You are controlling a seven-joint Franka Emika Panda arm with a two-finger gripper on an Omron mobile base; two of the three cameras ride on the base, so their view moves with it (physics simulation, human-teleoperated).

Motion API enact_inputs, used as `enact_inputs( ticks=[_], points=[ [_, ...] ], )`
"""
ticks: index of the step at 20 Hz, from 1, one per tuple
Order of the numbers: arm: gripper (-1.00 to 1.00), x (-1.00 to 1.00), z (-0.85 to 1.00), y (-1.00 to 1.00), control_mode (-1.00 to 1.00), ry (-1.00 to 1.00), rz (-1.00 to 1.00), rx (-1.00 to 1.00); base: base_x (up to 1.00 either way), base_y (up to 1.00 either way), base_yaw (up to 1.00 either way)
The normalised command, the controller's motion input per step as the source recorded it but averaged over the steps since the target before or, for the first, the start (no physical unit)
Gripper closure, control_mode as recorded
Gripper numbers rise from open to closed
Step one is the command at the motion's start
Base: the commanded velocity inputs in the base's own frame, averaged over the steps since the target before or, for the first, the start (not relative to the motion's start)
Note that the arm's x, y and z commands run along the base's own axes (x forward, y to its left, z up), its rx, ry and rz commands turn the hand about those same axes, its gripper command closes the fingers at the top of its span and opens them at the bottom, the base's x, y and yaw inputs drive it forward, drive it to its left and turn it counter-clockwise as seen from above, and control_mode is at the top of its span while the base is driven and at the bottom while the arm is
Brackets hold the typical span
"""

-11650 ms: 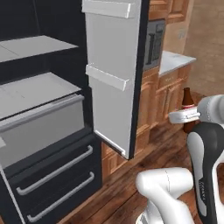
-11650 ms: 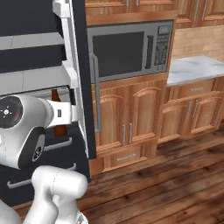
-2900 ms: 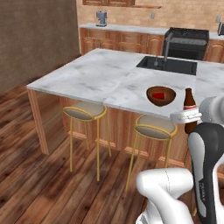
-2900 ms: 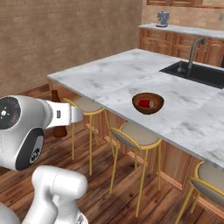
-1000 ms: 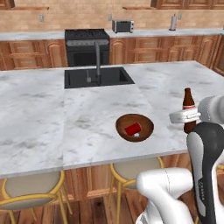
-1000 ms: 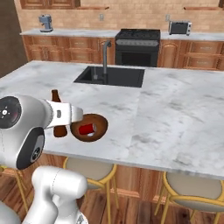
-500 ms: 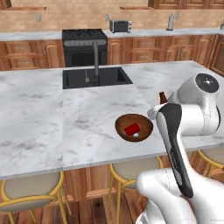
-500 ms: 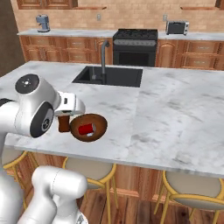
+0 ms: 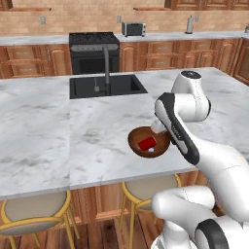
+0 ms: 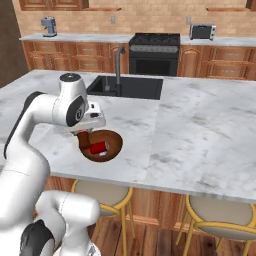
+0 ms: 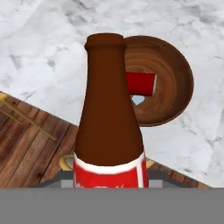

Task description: Open the fridge, grab two sodas, and place both sodas inside the bowl with ice on the dining counter.

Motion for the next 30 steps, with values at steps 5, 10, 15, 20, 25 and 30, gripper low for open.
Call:
enact_inputs(
  ticks=[5,10,15,20,25,30],
  points=[
    [1.00,0.58,-0.41,-0.01,-1.00,0.03,0.09,-0.16,0.00,0.00,0.00],
    [1.00,0.61,-0.42,-0.07,-1.00,0.04,0.10,-0.04,0.00,0.00,0.00],
    [1.00,0.60,-0.50,0.00,-1.00,0.05,0.08,-0.03,0.00,0.00,0.00],
    [1.00,0.40,-0.39,0.00,-1.00,0.06,0.06,-0.01,0.00,0.00,0.00],
    [1.00,0.26,-0.30,0.02,-1.00,0.03,0.02,-0.01,0.00,0.00,0.00],
    [1.00,0.21,-0.29,0.01,-1.00,0.03,0.02,0.00,0.00,0.00,0.00]
  ],
)
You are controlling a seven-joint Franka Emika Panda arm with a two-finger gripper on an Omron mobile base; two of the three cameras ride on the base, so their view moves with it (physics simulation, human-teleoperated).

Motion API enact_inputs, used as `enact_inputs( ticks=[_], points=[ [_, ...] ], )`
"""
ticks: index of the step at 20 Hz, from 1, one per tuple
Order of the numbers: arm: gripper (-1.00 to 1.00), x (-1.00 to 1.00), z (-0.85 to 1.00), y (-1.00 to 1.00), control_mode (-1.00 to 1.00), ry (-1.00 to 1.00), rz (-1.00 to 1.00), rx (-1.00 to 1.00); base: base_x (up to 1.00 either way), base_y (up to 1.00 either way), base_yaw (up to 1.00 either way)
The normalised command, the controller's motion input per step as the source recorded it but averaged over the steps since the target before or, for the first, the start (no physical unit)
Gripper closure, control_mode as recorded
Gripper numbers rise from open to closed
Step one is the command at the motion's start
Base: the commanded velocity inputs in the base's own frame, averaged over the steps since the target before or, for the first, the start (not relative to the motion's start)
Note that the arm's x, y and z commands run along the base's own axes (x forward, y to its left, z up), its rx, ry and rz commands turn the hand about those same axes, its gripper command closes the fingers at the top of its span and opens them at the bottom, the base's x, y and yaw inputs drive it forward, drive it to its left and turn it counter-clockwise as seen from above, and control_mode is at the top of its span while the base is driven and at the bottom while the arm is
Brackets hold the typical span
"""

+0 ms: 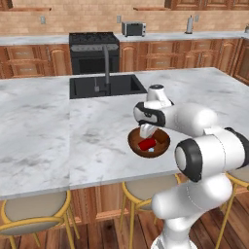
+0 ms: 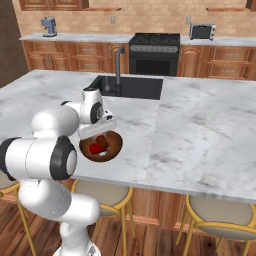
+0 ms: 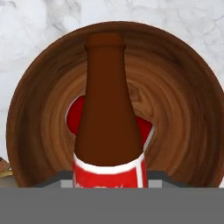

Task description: Open the fridge, grab two sodas, and place both sodas inside the bowl with ice on the dining counter.

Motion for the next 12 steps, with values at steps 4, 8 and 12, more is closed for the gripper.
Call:
enact_inputs(
  ticks=[4,8,12],
  points=[
    [1.00,0.26,-0.26,0.00,-1.00,0.04,0.01,0.00,0.00,0.00,0.00],
    [1.00,0.29,-0.24,0.01,-1.00,0.05,0.01,0.00,0.00,0.00,0.00],
    [-1.00,0.09,-0.21,0.03,-1.00,0.02,0.00,0.00,0.00,0.00,0.00]
  ],
)
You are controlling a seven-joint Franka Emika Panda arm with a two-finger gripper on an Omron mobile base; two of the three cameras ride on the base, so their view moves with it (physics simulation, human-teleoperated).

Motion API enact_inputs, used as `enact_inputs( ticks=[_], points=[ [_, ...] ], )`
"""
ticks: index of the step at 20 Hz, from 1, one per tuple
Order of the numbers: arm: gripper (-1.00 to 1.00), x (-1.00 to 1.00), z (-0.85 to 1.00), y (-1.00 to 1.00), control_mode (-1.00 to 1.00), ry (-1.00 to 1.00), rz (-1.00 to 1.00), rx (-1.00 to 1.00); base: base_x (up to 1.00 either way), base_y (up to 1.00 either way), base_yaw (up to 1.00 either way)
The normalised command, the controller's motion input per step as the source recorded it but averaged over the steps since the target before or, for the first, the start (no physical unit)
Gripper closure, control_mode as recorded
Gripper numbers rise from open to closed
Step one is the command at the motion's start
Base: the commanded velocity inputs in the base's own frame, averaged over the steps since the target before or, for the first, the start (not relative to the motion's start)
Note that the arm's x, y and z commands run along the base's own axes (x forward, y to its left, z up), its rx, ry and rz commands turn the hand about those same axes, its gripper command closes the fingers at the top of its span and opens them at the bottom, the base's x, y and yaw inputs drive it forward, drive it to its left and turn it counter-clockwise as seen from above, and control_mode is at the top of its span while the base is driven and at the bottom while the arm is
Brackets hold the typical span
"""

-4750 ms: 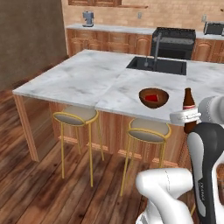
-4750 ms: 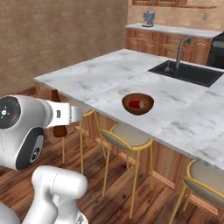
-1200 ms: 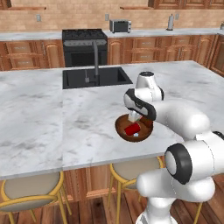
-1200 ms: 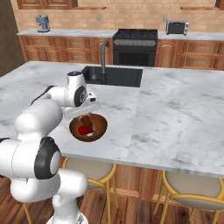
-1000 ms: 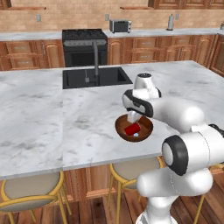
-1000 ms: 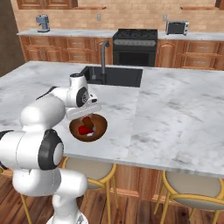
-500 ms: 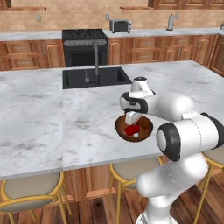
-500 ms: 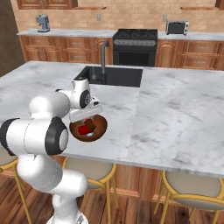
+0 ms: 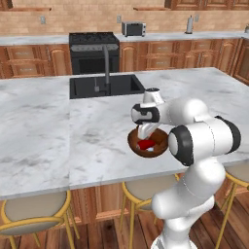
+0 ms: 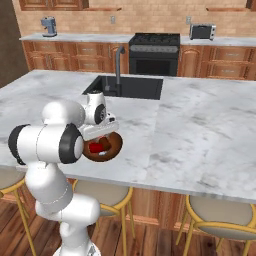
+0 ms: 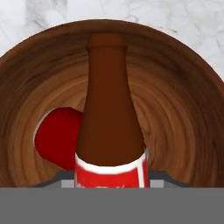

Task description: Open the fridge, grab two sodas, and place both sodas inside the bowl with ice on the dining counter.

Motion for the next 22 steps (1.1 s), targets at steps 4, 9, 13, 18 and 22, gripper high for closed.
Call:
enact_inputs(
  ticks=[4,9,13,18,22],
  points=[
    [-1.00,-0.24,-0.04,-0.02,-1.00,0.00,0.00,0.00,0.00,0.00,0.00],
    [-1.00,-0.51,0.02,-0.09,-1.00,-0.10,0.00,0.03,0.00,0.00,0.00],
    [-1.00,-0.55,0.45,-0.05,-1.00,-0.17,-0.04,0.01,0.00,0.00,0.00],
    [-1.00,-0.60,0.67,0.00,-1.00,-0.20,-0.06,0.00,0.00,0.00,0.00],
    [-1.00,-0.81,0.56,0.00,-1.00,-0.18,-0.10,0.00,0.00,0.00,0.00]
  ],
)
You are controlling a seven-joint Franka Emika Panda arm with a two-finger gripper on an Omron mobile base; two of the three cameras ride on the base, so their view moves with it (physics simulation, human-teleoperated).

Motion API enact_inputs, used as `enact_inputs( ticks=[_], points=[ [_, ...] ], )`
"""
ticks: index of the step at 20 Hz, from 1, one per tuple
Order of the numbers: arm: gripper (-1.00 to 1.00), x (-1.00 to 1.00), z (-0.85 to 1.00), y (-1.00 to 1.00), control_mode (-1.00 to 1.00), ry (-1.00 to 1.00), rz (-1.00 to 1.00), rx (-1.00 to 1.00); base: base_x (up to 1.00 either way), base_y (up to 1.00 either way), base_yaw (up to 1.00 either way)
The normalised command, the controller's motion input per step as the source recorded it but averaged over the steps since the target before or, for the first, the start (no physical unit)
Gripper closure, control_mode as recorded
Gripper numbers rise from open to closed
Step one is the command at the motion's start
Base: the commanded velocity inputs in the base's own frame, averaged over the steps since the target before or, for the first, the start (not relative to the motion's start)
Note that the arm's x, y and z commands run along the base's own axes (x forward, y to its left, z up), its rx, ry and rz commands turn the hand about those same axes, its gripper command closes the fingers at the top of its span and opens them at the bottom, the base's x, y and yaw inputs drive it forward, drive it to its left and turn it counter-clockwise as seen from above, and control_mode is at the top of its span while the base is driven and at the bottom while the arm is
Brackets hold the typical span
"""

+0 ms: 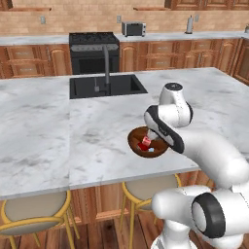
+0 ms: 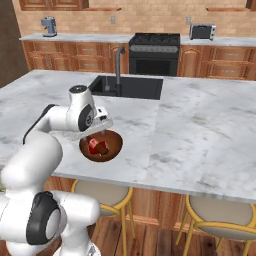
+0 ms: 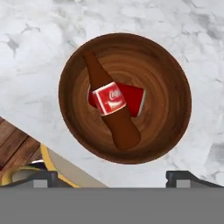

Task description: Open the fridge, grab two sodas, and place both sodas inside the bowl with ice on the dining counter.

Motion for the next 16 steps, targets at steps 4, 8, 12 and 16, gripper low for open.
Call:
enact_inputs(
  ticks=[4,8,12,16],
  points=[
    [-1.00,-0.91,0.44,0.00,-1.00,-0.20,-0.11,0.00,0.00,0.00,0.00],
    [-1.00,-0.79,0.48,0.00,-1.00,-0.27,-0.10,0.00,0.00,0.00,0.00],
    [-1.00,-0.64,0.39,0.03,-1.00,-0.36,-0.07,0.02,0.00,0.00,0.00],
    [-1.00,-0.63,0.35,0.08,-1.00,-0.32,-0.11,0.12,0.00,0.00,0.00]
  ],
)
